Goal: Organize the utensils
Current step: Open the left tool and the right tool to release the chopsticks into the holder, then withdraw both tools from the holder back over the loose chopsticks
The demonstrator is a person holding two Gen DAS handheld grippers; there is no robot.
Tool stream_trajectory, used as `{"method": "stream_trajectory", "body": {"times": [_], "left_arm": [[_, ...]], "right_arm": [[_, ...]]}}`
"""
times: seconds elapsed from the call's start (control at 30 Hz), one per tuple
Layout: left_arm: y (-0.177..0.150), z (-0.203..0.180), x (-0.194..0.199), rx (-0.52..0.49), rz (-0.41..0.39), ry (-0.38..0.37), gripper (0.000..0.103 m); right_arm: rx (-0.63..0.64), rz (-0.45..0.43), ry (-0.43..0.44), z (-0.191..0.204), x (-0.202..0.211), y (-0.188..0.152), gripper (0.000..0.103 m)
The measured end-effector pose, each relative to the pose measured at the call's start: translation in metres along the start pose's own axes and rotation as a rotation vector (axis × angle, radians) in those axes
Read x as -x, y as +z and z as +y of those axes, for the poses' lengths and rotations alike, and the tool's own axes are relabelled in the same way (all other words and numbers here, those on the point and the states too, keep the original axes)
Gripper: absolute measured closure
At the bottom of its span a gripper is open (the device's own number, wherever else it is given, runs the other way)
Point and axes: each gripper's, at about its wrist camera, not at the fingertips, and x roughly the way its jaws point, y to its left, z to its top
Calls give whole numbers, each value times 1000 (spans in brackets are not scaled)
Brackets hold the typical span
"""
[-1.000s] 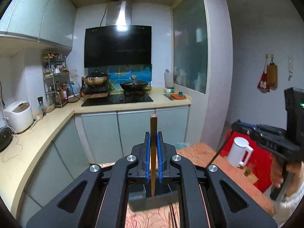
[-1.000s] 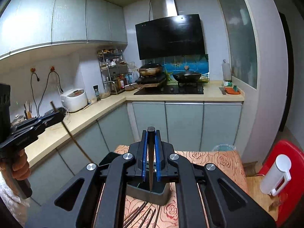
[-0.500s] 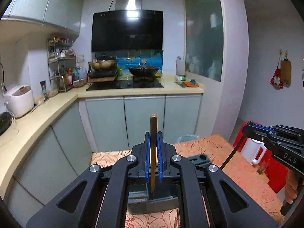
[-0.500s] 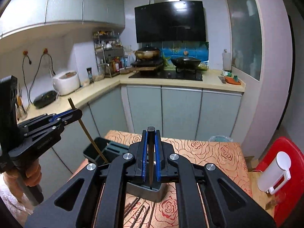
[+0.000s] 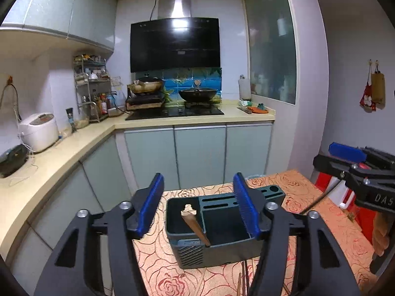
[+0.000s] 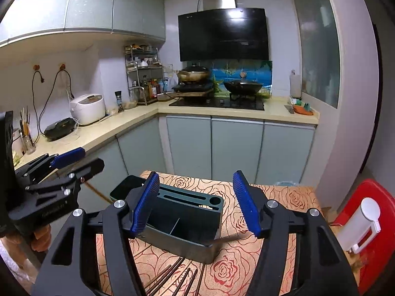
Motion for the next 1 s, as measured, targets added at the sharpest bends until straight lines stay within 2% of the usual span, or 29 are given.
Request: {"method": "stream_trajectory", "body": {"times": [0.07, 0.17, 0.5, 0.87, 1.0], "left_arm": [[-5, -3, 9, -11, -13, 17, 36], [-14, -7, 20, -19, -23, 39, 33], [-47, -10, 46, -21, -1, 117, 30], [-98, -14, 64, 31, 94, 154, 30], [-117, -17, 67, 70, 132, 142, 30]], "right_arm": [[16, -8, 1, 3, 6, -1, 43], [25, -17, 12, 4, 14, -4, 43], [-3, -20, 47, -1, 45, -36, 43], [1, 3, 38, 5, 70, -92, 43], [-2, 26, 32, 6, 73, -113, 43]]}}
